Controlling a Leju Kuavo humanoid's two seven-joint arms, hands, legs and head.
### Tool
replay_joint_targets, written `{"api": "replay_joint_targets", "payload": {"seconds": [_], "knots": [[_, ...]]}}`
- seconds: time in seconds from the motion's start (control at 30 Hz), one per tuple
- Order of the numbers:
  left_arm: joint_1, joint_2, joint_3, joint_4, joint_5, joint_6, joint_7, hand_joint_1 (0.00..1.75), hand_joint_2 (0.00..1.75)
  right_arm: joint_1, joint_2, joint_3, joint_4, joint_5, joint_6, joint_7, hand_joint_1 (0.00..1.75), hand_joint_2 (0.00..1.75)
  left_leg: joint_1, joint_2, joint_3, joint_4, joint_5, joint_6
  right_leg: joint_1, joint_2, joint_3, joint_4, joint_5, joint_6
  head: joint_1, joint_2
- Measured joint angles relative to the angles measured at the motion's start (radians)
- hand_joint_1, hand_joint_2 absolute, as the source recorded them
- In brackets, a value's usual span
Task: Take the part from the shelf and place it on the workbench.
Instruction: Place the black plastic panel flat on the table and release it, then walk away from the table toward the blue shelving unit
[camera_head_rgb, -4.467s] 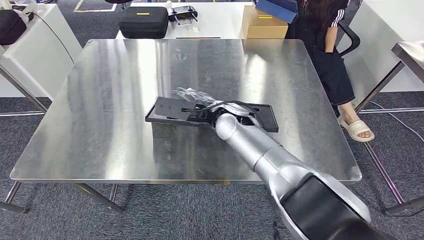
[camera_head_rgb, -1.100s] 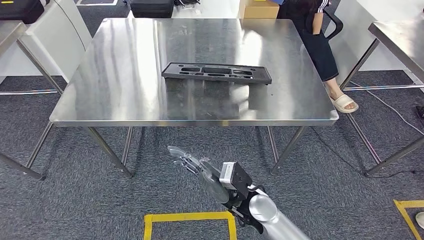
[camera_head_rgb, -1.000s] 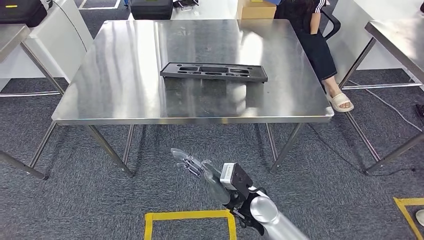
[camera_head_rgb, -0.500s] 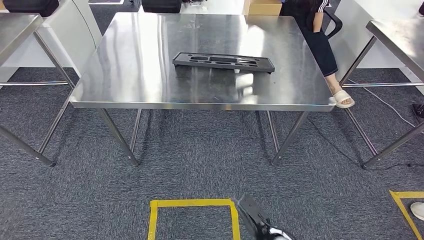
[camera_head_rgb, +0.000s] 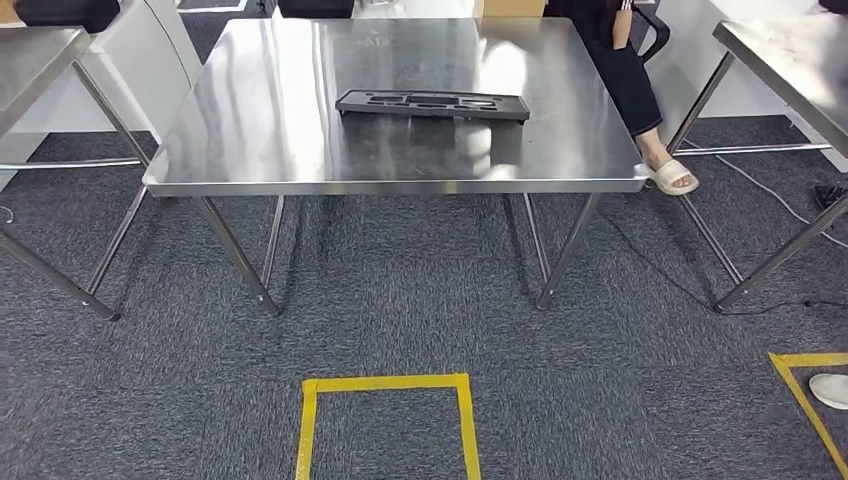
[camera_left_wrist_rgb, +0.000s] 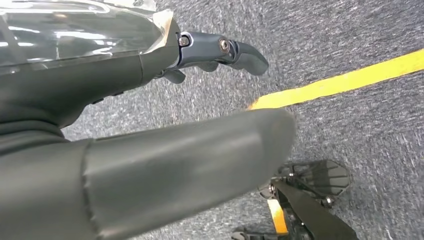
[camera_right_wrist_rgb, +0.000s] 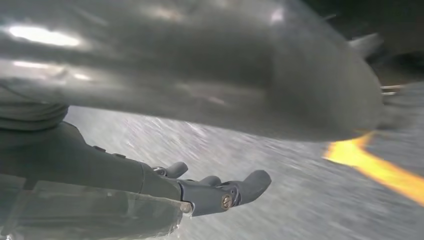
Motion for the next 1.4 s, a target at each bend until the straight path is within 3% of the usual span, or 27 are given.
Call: {"api": "replay_joint_targets", "payload": {"seconds": [0.07, 0.13, 0.17, 0.2, 0.27, 0.33, 0.4, 0.5, 0.57, 0.63, 0.67, 0.7, 0.73, 0.77, 0.8, 0.83, 0.9, 0.93, 1.0, 1.03, 1.1, 1.17, 1.2, 1.23, 1.27, 1.33, 1.4], "knots": [[0.002, 0.000, -0.002, 0.001, -0.001, 0.001, 0.002, 0.00, 0.00, 0.015, 0.008, -0.022, 0.022, -0.038, -0.013, 0.036, 0.00, 0.00, 0.003, -0.003, -0.016, 0.060, -0.085, -0.006, -0.006, -0.004, -0.020, -0.001, 0.022, -0.021, -0.002, 0.000], [0.001, 0.001, -0.004, 0.001, -0.002, 0.002, 0.005, 0.00, 0.00, 0.024, 0.017, -0.048, 0.038, -0.073, -0.027, 0.063, 0.00, 0.00, 0.002, -0.005, -0.039, 0.184, -0.193, -0.010, -0.001, -0.005, -0.046, 0.000, 0.044, -0.033, -0.004, 0.000], [0.000, 0.001, -0.005, 0.001, -0.002, 0.002, 0.007, 0.00, 0.00, 0.027, 0.021, -0.061, 0.045, -0.089, -0.035, 0.073, 0.00, 0.00, 0.002, -0.005, -0.042, 0.241, -0.216, -0.011, 0.003, -0.006, -0.059, 0.002, 0.056, -0.035, -0.004, 0.000], [0.000, 0.001, -0.006, 0.001, -0.003, 0.002, 0.010, 0.00, 0.00, 0.030, 0.026, -0.075, 0.051, -0.102, -0.042, 0.080, 0.00, 0.00, 0.002, -0.005, -0.034, 0.274, -0.214, -0.011, 0.006, -0.006, -0.073, 0.005, 0.066, -0.034, -0.004, 0.000], [-0.002, 0.001, -0.008, 0.000, -0.005, 0.002, 0.016, 0.00, 0.00, 0.033, 0.033, -0.099, 0.060, -0.118, -0.053, 0.087, 0.00, 0.00, 0.002, -0.005, 0.031, 0.241, -0.164, -0.007, 0.008, -0.006, -0.101, 0.014, 0.086, -0.030, -0.005, 0.000], [-0.006, 0.001, -0.009, -0.001, -0.005, 0.002, 0.018, 0.00, 0.00, 0.034, 0.038, -0.116, 0.065, -0.124, -0.059, 0.088, 0.00, 0.00, 0.000, -0.008, 0.140, 0.108, -0.152, 0.002, 0.011, -0.004, -0.128, 0.027, 0.101, -0.021, -0.004, 0.000], [-0.010, 0.002, -0.010, -0.002, -0.006, 0.004, 0.012, 0.00, 0.00, 0.035, 0.041, -0.127, 0.068, -0.125, -0.062, 0.086, 0.00, 0.00, -0.007, -0.010, 0.203, 0.004, -0.178, 0.010, 0.014, -0.005, -0.144, 0.036, 0.116, -0.007, -0.004, 0.000], [-0.010, 0.000, -0.010, -0.001, -0.009, 0.009, 0.001, 0.00, 0.00, 0.037, 0.041, -0.138, 0.073, -0.125, -0.063, 0.083, 0.00, 0.00, -0.013, -0.006, 0.189, -0.024, -0.171, 0.033, 0.012, -0.006, -0.167, 0.042, 0.130, 0.012, -0.004, 0.000], [-0.009, -0.001, -0.011, -0.001, -0.013, 0.011, -0.001, 0.00, 0.00, 0.039, 0.044, -0.143, 0.077, -0.125, -0.063, 0.080, 0.00, 0.00, -0.012, -0.001, 0.163, -0.028, -0.150, 0.053, 0.010, -0.004, -0.196, 0.095, 0.079, 0.011, -0.002, 0.000], [-0.009, 0.000, -0.012, -0.001, -0.018, 0.018, -0.007, 0.00, 0.00, 0.039, 0.047, -0.145, 0.077, -0.124, -0.063, 0.073, 0.00, 0.00, -0.013, 0.004, 0.134, -0.028, -0.129, 0.060, 0.006, -0.002, -0.231, 0.213, -0.003, 0.007, 0.001, 0.000], [-0.009, 0.000, -0.013, -0.001, -0.021, 0.021, -0.010, 0.00, 0.00, 0.040, 0.047, -0.145, 0.078, -0.124, -0.062, 0.068, 0.00, 0.00, -0.013, 0.007, 0.120, -0.028, -0.117, 0.059, 0.004, -0.002, -0.242, 0.274, -0.026, 0.012, 0.001, 0.000], [-0.009, -0.001, -0.015, -0.001, -0.022, 0.023, -0.012, 0.00, 0.00, 0.040, 0.047, -0.145, 0.078, -0.124, -0.062, 0.065, 0.00, 0.00, -0.013, 0.011, 0.106, -0.027, -0.106, 0.057, 0.002, -0.002, -0.242, 0.313, -0.028, 0.022, 0.001, 0.000], [-0.009, -0.002, -0.017, -0.001, -0.022, 0.023, -0.014, 0.00, 0.00, 0.039, 0.047, -0.145, 0.078, -0.123, -0.061, 0.062, 0.00, 0.00, -0.012, 0.015, 0.093, -0.026, -0.096, 0.054, -0.002, -0.002, -0.225, 0.320, -0.011, 0.036, 0.002, 0.000], [-0.009, -0.002, -0.020, -0.001, -0.023, 0.023, -0.015, 0.00, 0.00, 0.039, 0.047, -0.146, 0.078, -0.123, -0.061, 0.061, 0.00, 0.00, -0.011, 0.019, 0.082, -0.026, -0.087, 0.051, -0.005, -0.003, -0.189, 0.291, 0.014, 0.048, 0.002, 0.000], [-0.009, -0.003, -0.023, -0.001, -0.023, 0.024, -0.015, 0.00, 0.00, 0.039, 0.047, -0.146, 0.078, -0.123, -0.060, 0.060, 0.00, 0.00, -0.010, 0.024, 0.076, -0.025, -0.078, 0.046, -0.008, -0.010, -0.136, 0.230, 0.034, 0.057, 0.002, 0.000], [-0.009, -0.003, -0.025, -0.001, -0.023, 0.024, -0.016, 0.00, 0.00, 0.037, 0.047, -0.147, 0.078, -0.122, -0.060, 0.059, 0.00, 0.00, -0.010, 0.030, 0.072, -0.023, -0.071, 0.041, -0.007, -0.022, -0.073, 0.146, 0.035, 0.058, 0.003, 0.000], [-0.008, -0.003, -0.028, -0.001, -0.026, 0.025, -0.016, 0.00, 0.00, 0.033, 0.048, -0.149, 0.078, -0.123, -0.060, 0.056, 0.00, 0.00, -0.014, 0.044, 0.071, -0.021, -0.059, 0.028, 0.001, -0.041, 0.007, 0.015, 0.011, 0.041, 0.003, 0.000], [-0.008, -0.003, -0.029, -0.001, -0.029, 0.025, -0.016, 0.00, 0.00, 0.032, 0.048, -0.149, 0.078, -0.123, -0.060, 0.053, 0.00, 0.00, -0.015, 0.052, 0.070, -0.021, -0.054, 0.022, 0.006, -0.041, 0.018, -0.014, -0.001, 0.029, 0.002, 0.000], [-0.010, -0.003, -0.031, -0.002, -0.032, 0.024, -0.016, 0.00, 0.00, 0.034, 0.050, -0.150, 0.079, -0.124, -0.060, 0.048, 0.00, 0.00, -0.010, 0.063, 0.069, -0.019, -0.051, 0.010, 0.004, -0.026, 0.008, -0.019, 0.004, 0.006, 0.002, 0.000], [-0.010, -0.003, -0.033, -0.002, -0.033, 0.023, -0.016, 0.00, 0.00, 0.035, 0.051, -0.150, 0.079, -0.124, -0.060, 0.047, 0.00, 0.00, -0.007, 0.055, 0.063, -0.004, -0.068, 0.005, 0.001, -0.021, 0.003, -0.019, 0.010, -0.006, 0.002, 0.000], [-0.010, -0.004, -0.036, -0.001, -0.034, 0.019, -0.015, 0.00, 0.00, 0.038, 0.052, -0.150, 0.080, -0.124, -0.060, 0.044, 0.00, 0.00, -0.003, 0.022, 0.028, 0.088, -0.143, -0.001, -0.003, -0.013, -0.010, -0.020, 0.023, -0.027, 0.002, 0.000], [-0.008, -0.004, -0.037, -0.001, -0.035, 0.018, -0.014, 0.00, 0.00, 0.040, 0.053, -0.150, 0.080, -0.124, -0.060, 0.042, 0.00, 0.00, -0.004, 0.000, -0.014, 0.220, -0.221, -0.004, 0.003, -0.001, -0.024, -0.019, 0.034, -0.037, 0.001, 0.000], [-0.007, -0.003, -0.037, -0.001, -0.035, 0.017, -0.014, 0.00, 0.00, 0.040, 0.053, -0.150, 0.080, -0.124, -0.060, 0.041, 0.00, 0.00, -0.004, -0.004, -0.020, 0.257, -0.234, -0.005, 0.005, 0.007, -0.029, -0.018, 0.039, -0.038, 0.001, 0.000], [-0.006, -0.002, -0.038, -0.001, -0.035, 0.016, -0.014, 0.00, 0.00, 0.041, 0.054, -0.150, 0.081, -0.124, -0.060, 0.041, 0.00, 0.00, -0.004, -0.006, -0.008, 0.258, -0.227, -0.003, 0.007, 0.017, -0.033, -0.017, 0.042, -0.037, 0.001, 0.000], [-0.006, -0.002, -0.038, -0.001, -0.035, 0.014, -0.014, 0.00, 0.00, 0.041, 0.054, -0.150, 0.081, -0.124, -0.060, 0.041, 0.00, 0.00, -0.004, -0.009, 0.024, 0.218, -0.204, 0.000, 0.008, 0.027, -0.034, -0.015, 0.045, -0.035, 0.001, 0.000], [-0.006, -0.002, -0.039, -0.002, -0.035, 0.013, -0.016, 0.00, 0.00, 0.041, 0.056, -0.150, 0.081, -0.123, -0.060, 0.040, 0.00, 0.00, -0.003, -0.040, 0.114, 0.080, -0.152, 0.009, 0.010, 0.047, -0.039, -0.008, 0.047, -0.032, 0.002, 0.000], [-0.005, 0.000, -0.040, -0.001, -0.035, 0.012, -0.017, 0.00, 0.00, 0.037, 0.058, -0.150, 0.081, -0.122, -0.060, 0.038, 0.00, 0.00, -0.005, -0.072, 0.166, -0.008, -0.136, 0.018, 0.012, 0.066, -0.051, 0.001, 0.051, -0.025, 0.002, 0.000]]}}
